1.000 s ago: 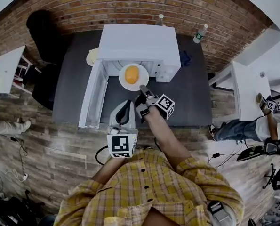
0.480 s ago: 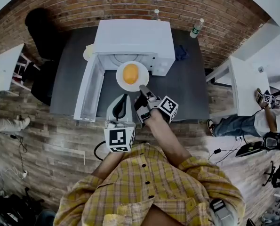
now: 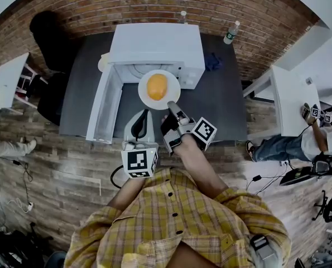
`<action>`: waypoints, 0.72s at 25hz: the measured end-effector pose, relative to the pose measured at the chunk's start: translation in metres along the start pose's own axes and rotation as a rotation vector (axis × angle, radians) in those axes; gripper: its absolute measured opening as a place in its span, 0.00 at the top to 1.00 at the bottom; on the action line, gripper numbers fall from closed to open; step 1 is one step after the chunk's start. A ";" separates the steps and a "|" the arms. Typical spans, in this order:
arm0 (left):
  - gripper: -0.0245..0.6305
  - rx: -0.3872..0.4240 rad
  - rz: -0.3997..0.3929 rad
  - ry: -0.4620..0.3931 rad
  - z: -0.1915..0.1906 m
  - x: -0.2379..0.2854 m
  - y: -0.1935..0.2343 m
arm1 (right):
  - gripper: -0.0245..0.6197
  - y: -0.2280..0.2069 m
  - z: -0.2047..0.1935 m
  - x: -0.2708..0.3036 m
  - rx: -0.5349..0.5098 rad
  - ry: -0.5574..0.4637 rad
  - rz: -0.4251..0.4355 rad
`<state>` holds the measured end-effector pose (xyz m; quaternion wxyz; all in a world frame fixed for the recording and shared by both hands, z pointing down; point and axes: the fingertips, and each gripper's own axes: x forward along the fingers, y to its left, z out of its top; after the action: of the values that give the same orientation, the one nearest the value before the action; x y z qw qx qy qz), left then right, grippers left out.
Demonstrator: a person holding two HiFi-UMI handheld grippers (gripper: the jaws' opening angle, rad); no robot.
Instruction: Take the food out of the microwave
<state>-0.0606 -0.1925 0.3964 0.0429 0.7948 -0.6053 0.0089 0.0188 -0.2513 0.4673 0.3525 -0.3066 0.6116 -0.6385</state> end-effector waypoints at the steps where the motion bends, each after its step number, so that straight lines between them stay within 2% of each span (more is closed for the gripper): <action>1: 0.96 0.000 0.002 0.000 0.000 0.000 0.001 | 0.94 0.003 -0.002 -0.001 -0.001 0.000 0.006; 18: 0.96 0.012 0.003 -0.031 0.003 -0.015 0.003 | 0.94 0.023 -0.022 -0.017 -0.029 0.022 0.035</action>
<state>-0.0678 -0.1792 0.3922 0.0289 0.7943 -0.6069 0.0004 0.0119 -0.2252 0.4432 0.3525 -0.2936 0.6299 -0.6267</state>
